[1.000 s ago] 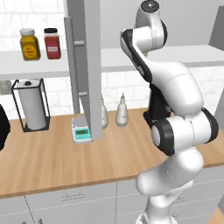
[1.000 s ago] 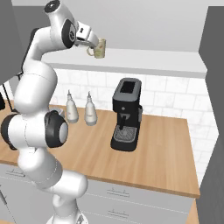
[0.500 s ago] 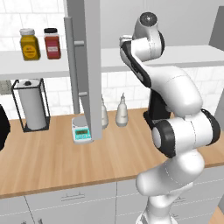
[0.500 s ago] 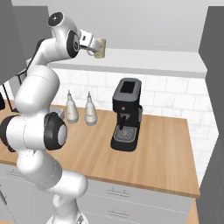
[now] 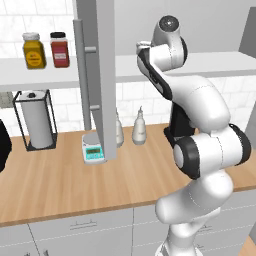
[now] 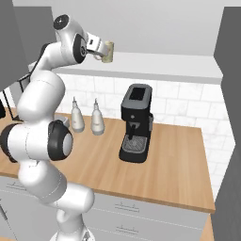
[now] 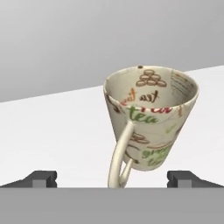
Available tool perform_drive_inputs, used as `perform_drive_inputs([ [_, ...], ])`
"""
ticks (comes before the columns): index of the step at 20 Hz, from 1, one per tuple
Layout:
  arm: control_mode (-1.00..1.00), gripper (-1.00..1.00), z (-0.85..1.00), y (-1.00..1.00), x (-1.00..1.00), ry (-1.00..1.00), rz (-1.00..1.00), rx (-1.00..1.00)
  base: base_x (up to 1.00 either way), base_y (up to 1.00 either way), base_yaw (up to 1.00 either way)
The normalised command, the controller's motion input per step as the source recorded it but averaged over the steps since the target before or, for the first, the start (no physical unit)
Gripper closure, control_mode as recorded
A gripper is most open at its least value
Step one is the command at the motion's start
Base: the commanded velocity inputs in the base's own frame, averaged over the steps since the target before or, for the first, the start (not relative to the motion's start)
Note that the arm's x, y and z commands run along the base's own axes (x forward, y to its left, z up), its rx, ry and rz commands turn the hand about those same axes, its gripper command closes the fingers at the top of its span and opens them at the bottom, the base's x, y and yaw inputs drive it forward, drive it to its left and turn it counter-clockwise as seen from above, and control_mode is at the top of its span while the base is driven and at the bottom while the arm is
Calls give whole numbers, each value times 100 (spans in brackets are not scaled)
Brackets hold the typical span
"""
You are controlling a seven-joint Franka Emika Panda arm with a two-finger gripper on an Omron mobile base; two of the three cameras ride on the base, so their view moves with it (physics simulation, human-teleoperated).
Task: Gather all objects into one cabinet and sort the glasses and bowls to opposite sides.
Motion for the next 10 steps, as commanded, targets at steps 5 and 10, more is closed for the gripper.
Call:
perform_drive_inputs([
  [5, -100, -100, 0, 0, 3, 0, 0, 0, 0, 0, 0],
  [10, -100, -100, 0, 0, 15, 7, 0, 0, 0, 0, 0],
])
